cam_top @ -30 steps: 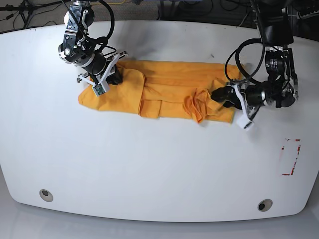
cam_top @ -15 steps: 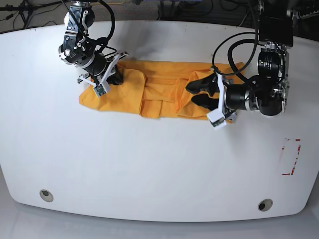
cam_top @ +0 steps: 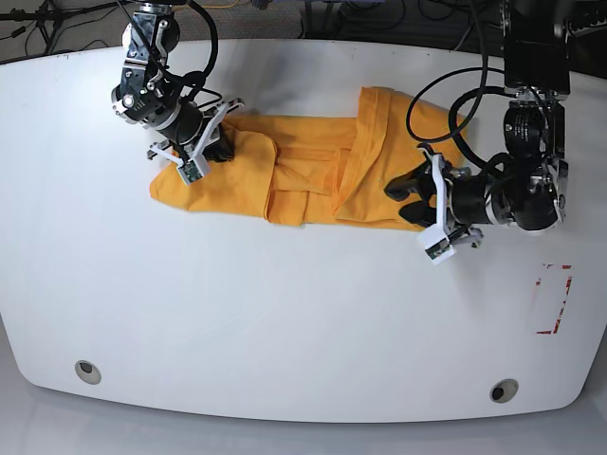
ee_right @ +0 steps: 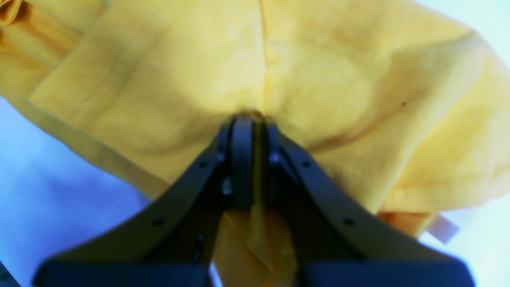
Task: Fold the T-shirt properly
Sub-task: 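Open the left gripper and move it away from the shirt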
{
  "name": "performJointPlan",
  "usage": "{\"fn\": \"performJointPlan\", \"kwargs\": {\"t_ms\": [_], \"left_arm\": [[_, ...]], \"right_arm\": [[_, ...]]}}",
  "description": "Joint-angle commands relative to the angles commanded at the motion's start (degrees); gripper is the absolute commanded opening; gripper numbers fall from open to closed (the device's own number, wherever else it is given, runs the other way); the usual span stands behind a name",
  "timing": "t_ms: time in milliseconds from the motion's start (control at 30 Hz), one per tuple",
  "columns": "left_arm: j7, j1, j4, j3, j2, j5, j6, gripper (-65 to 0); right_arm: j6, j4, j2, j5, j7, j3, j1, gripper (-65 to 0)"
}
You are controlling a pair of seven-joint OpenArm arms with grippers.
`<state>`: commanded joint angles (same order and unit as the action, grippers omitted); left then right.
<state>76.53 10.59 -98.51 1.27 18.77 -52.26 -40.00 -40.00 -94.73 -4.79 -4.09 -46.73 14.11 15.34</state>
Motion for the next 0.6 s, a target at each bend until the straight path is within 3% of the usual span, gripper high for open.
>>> {"fn": "performJointPlan", "kwargs": {"t_ms": [300, 500, 600], "left_arm": [[-8.0, -2.02, 2.46, -1.58, -3.43, 16.26, 0.0, -39.6], [-13.36, -2.9, 1.49, -2.55, -5.19, 25.32, 0.0, -39.7], [-14.59, -2.9, 1.32, -7.12, -5.27, 26.55, 0.0, -39.7]], "right_arm": [[0.0, -5.45, 0.0, 0.0, -0.62, -0.18, 0.18, -59.8], [0.0, -13.63, 0.09, -0.44, -7.56, -0.18, -1.05, -58.5], [0.0, -17.23, 0.7, -0.44, -11.6, -0.18, -2.73, -50.4]]}}
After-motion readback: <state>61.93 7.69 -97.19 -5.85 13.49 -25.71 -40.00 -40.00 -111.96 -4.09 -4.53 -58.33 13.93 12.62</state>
